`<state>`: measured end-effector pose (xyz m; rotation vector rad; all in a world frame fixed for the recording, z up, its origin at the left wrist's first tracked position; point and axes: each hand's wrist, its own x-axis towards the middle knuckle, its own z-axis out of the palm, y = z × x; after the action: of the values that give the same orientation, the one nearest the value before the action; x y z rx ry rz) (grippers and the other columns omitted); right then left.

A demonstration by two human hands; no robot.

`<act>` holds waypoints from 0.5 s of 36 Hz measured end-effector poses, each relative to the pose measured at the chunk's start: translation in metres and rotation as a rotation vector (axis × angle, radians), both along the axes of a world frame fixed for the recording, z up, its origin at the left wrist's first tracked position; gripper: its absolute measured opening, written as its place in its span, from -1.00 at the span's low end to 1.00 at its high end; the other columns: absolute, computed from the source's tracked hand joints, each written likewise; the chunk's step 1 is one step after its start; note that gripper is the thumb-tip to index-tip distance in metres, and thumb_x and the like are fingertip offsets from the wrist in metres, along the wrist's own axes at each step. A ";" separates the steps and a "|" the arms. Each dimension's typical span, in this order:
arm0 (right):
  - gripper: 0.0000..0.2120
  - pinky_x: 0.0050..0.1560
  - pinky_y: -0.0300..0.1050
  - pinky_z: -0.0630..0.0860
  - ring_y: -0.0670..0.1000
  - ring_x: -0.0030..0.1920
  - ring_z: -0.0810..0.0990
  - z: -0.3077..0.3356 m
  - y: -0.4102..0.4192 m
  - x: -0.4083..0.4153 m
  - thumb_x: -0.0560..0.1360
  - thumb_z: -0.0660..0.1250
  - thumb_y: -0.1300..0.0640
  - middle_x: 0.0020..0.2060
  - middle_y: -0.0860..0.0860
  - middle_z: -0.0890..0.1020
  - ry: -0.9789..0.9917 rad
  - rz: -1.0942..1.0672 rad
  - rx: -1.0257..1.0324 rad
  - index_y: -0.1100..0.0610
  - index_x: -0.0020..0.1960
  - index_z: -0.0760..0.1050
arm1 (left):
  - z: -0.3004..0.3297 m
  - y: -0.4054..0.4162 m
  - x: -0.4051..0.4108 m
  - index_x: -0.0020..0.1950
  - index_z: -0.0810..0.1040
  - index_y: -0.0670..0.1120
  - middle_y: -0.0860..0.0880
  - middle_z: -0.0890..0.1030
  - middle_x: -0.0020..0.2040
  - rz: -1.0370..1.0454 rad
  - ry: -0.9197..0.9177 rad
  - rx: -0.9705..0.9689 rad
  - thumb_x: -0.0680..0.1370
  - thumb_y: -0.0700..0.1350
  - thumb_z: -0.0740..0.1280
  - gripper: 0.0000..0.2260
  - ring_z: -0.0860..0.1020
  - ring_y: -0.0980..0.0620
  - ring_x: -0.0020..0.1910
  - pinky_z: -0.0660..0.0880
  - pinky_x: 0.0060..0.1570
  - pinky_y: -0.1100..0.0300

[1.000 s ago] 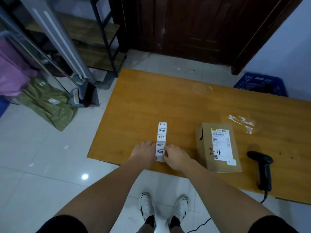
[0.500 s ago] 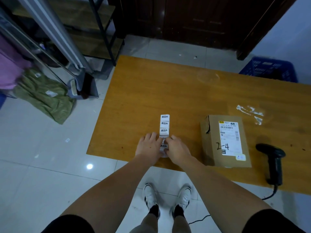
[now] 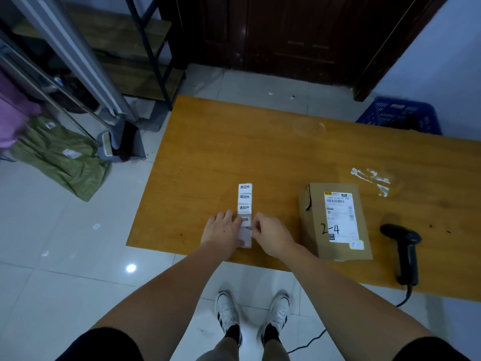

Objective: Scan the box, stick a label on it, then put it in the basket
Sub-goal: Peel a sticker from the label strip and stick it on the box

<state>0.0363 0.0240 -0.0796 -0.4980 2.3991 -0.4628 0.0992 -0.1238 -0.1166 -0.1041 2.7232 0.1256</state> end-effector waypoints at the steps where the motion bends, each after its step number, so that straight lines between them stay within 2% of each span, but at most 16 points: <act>1: -0.96 -0.06 0.01 0.64 0.05 -0.10 0.63 0.007 0.004 -0.002 0.65 0.32 0.11 -0.06 0.02 0.67 0.009 -0.001 -0.011 0.03 0.02 0.48 | 0.003 0.000 -0.001 0.48 0.35 0.04 -0.05 0.43 0.34 -0.002 -0.006 0.003 0.55 0.25 0.36 -0.42 0.40 -0.09 0.31 0.40 0.27 -0.01; 5: -0.99 -0.06 0.13 0.66 0.07 -0.13 0.64 0.034 0.021 -0.010 0.63 0.31 0.14 -0.12 0.02 0.67 0.037 -0.012 -0.068 0.06 0.03 0.50 | 0.023 0.003 -0.010 0.46 0.39 0.04 -0.03 0.46 0.32 0.035 0.039 0.087 0.57 0.22 0.34 -0.49 0.46 -0.07 0.28 0.42 0.22 0.02; 9: -0.99 -0.04 0.13 0.65 0.06 -0.11 0.64 0.055 0.040 -0.021 0.63 0.31 0.13 -0.10 0.02 0.66 0.052 -0.016 -0.087 0.06 0.04 0.50 | 0.054 0.025 -0.028 0.34 0.48 0.05 0.01 0.63 0.15 0.174 0.010 0.439 0.60 0.13 0.34 -0.66 0.60 -0.05 0.00 0.51 -0.13 0.05; 12: -0.97 -0.07 0.11 0.60 0.09 -0.10 0.62 0.068 0.058 -0.031 0.62 0.30 0.15 -0.08 0.03 0.65 0.076 -0.048 -0.092 0.05 0.04 0.46 | 0.073 0.048 -0.042 0.24 0.54 0.08 0.02 0.67 -0.02 0.123 -0.012 0.539 0.59 0.10 0.34 -0.75 0.58 -0.01 -0.12 0.45 -0.24 0.09; 15: -0.92 -0.13 0.08 0.55 0.12 -0.14 0.59 0.078 0.080 -0.042 0.62 0.29 0.19 -0.13 0.02 0.60 0.096 -0.088 -0.111 0.03 0.02 0.42 | 0.088 0.070 -0.055 0.24 0.56 0.06 0.05 0.66 -0.07 0.099 -0.021 0.611 0.54 0.02 0.36 -0.73 0.58 0.06 -0.18 0.43 -0.32 0.16; 18: -0.94 -0.08 0.06 0.52 0.15 -0.09 0.59 0.086 0.104 -0.055 0.60 0.29 0.21 -0.13 0.04 0.60 0.119 -0.111 -0.127 0.10 0.06 0.48 | 0.100 0.091 -0.066 0.20 0.57 0.06 0.08 0.62 -0.13 0.161 -0.024 0.678 0.51 0.13 0.38 -0.70 0.54 0.13 -0.23 0.39 -0.33 0.20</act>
<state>-0.0183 0.1282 0.0061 -0.4613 2.5321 -0.6547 0.0333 -0.0325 -0.0170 -0.1234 2.4923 1.0614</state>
